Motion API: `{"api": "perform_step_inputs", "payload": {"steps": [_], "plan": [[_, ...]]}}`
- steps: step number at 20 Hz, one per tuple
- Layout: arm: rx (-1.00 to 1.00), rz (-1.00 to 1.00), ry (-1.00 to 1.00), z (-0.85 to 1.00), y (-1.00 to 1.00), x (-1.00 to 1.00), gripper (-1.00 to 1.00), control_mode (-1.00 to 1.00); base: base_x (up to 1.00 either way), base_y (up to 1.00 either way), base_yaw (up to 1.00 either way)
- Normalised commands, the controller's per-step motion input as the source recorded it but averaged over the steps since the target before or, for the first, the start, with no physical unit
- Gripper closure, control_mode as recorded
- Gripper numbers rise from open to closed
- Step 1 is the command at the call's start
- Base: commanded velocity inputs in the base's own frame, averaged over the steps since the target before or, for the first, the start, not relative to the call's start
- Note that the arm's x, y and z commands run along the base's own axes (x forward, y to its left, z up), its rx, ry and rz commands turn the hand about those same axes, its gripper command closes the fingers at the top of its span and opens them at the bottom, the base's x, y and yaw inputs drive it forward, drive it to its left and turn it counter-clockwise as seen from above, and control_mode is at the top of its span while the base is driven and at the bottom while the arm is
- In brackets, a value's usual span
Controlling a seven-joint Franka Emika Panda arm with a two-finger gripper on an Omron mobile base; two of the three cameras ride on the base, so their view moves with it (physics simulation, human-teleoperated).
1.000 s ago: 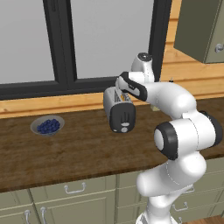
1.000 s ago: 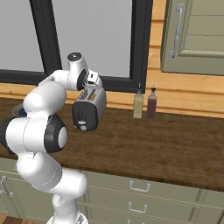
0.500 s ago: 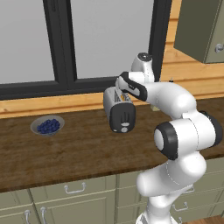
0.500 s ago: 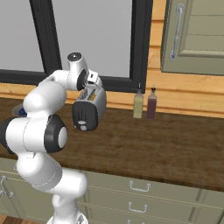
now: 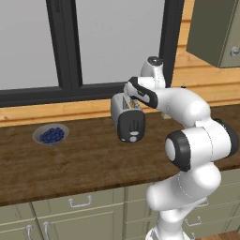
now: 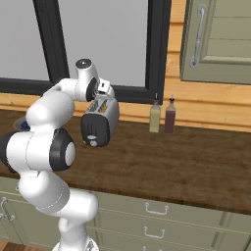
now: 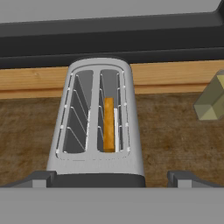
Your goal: Start the toaster. Once the lever pops up, take the bread to the plate on the dining counter.
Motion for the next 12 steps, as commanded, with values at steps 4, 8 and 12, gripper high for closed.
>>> {"api": "perform_step_inputs", "payload": {"steps": [4, 8, 12], "plan": [[0.0, 0.0, 0.0, 0.0, 0.0, 0.0, -1.0, -1.0, 0.0, 0.0, 0.0], [0.0, 0.0, 0.0, 0.0, 0.0, 0.0, -1.0, -1.0, 0.0, 0.0, 0.0], [0.0, 0.0, 0.0, 0.0, 0.0, 0.0, -1.0, -1.0, 0.0, 0.0, 0.0]]}}
